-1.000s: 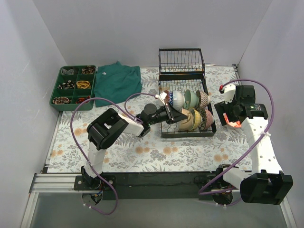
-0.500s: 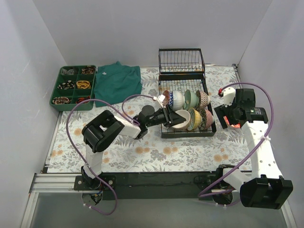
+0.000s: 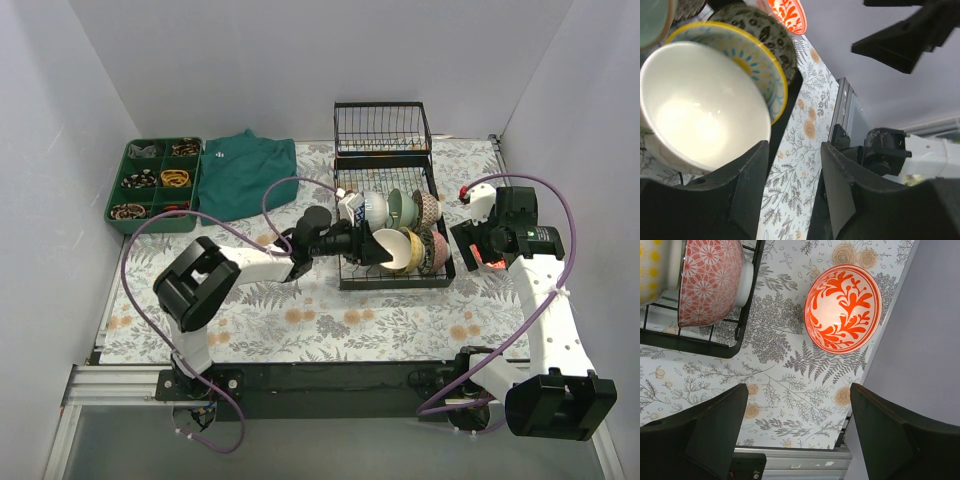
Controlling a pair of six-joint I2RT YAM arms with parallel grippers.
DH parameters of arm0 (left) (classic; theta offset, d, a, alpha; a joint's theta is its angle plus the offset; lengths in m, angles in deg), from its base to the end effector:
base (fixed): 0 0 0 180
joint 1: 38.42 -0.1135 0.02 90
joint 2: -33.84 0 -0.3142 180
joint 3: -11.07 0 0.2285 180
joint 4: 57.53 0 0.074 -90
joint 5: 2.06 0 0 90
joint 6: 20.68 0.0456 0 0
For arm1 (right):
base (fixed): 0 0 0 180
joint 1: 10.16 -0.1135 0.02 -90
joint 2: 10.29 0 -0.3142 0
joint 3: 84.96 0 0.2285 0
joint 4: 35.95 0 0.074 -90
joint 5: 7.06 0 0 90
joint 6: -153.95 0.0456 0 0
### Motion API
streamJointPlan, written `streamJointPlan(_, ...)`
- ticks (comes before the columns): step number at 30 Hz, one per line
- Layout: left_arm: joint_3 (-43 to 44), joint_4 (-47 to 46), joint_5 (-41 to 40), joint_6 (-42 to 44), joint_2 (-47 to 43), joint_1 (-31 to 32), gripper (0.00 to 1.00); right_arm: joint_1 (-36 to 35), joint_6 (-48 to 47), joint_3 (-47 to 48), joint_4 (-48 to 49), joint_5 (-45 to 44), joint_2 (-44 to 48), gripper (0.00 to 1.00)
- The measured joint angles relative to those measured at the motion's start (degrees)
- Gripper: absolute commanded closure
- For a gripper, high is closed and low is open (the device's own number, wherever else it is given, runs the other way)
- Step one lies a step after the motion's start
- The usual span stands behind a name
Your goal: Load the bowls into the dish rack
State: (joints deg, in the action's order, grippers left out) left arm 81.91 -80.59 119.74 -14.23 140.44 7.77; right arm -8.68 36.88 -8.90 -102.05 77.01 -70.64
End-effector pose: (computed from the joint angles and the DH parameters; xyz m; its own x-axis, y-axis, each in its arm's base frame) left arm 0.2632 -0.3090 0.2563 -0.9801 -0.1982 0.0055 -0.0424 0.1821 -0.9824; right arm 0.1605 -0.0089 0.3565 -0.7274 -0.4340 -0.5315 -0.2690 0.8929 -0.3610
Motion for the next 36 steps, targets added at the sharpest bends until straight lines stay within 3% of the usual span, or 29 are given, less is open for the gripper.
streamJointPlan(8, 10.73, 24.98, 5.97, 34.53, -13.79, -0.39, 0.52, 0.02, 1.01, 0.0, 0.17, 1.29, 1.79, 0.08)
streamJointPlan(12, 18.14, 39.71, 8.63, 56.87, -14.01, -0.52, 0.51, 0.02, 1.42, 0.0, 0.52, 1.64, 4.74, 0.07)
streamJointPlan(19, 21.18, 57.96, 9.79, 90.31, -10.05, -0.66, 0.5, 1.6, 1.99, -1.66, 1.75, 2.32, 9.77, 0.07)
streamJointPlan(24, 23.15, 62.12, 9.27, 100.35, -4.55, -0.66, 0.5, 3.13, 2.93, -3.39, 1.73, 3.37, 10.97, 0.07)
streamJointPlan(36, 23.21, 60.08, 7.13, 107.27, -0.04, 0.33, 0.5, 4.52, 3.41, -3.65, 1.73, 4.09, 11.41, 0.07)
